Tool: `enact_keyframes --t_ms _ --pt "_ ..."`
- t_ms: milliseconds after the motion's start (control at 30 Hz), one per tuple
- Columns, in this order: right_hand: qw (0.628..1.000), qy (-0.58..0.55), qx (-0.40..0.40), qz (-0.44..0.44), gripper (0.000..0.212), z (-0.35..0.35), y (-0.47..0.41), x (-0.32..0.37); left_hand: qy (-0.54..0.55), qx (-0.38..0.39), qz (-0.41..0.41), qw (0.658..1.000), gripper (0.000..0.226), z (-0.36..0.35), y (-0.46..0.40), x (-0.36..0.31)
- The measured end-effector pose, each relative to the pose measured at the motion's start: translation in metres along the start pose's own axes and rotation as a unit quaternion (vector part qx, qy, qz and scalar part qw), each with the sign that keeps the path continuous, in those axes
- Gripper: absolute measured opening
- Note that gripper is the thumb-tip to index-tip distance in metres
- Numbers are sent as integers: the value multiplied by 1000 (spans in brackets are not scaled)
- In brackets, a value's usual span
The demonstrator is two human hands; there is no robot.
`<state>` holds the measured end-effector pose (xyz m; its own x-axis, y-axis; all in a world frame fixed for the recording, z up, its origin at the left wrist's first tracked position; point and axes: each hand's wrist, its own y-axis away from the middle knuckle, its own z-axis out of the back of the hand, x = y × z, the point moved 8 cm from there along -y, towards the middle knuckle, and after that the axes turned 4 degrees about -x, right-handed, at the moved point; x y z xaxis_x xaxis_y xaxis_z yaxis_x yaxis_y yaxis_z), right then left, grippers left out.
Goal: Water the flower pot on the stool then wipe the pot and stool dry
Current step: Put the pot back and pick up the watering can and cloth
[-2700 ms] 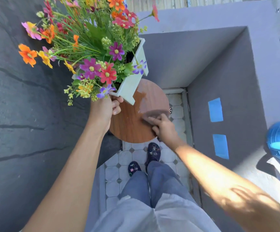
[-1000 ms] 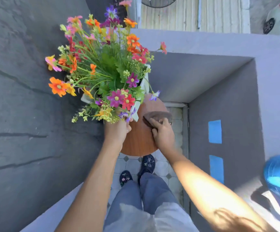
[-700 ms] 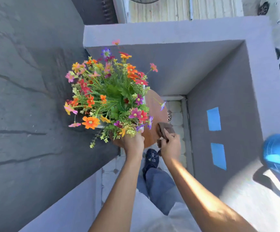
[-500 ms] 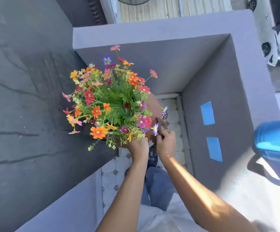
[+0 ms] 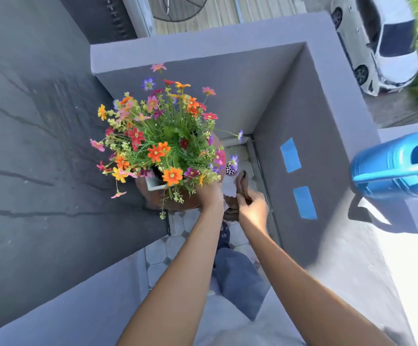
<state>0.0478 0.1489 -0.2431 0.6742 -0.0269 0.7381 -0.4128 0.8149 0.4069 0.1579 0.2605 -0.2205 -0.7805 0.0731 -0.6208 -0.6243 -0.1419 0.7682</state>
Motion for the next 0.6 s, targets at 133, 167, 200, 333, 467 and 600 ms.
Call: enact_keyframes --t_ms 133,167,200,333,467,600 --pt "1000 -15 -10 0 12 24 17 10 -76 43 -11 996 16 7 10 -7" --pt "999 -36 -11 7 11 34 26 19 -103 67 -13 992 14 11 19 -9" --pt "998 -53 -9 13 11 45 34 27 -136 95 -18 986 13 14 30 -10" --pt "993 -85 -22 79 19 100 70 57 -272 177 -65 944 23 20 82 -20" --pt "984 -82 -102 121 21 176 93 79 -282 228 -156 919 16 0 151 -50" --pt "966 -143 -159 146 18 258 111 101 -207 308 -235 898 16 -36 229 -68"
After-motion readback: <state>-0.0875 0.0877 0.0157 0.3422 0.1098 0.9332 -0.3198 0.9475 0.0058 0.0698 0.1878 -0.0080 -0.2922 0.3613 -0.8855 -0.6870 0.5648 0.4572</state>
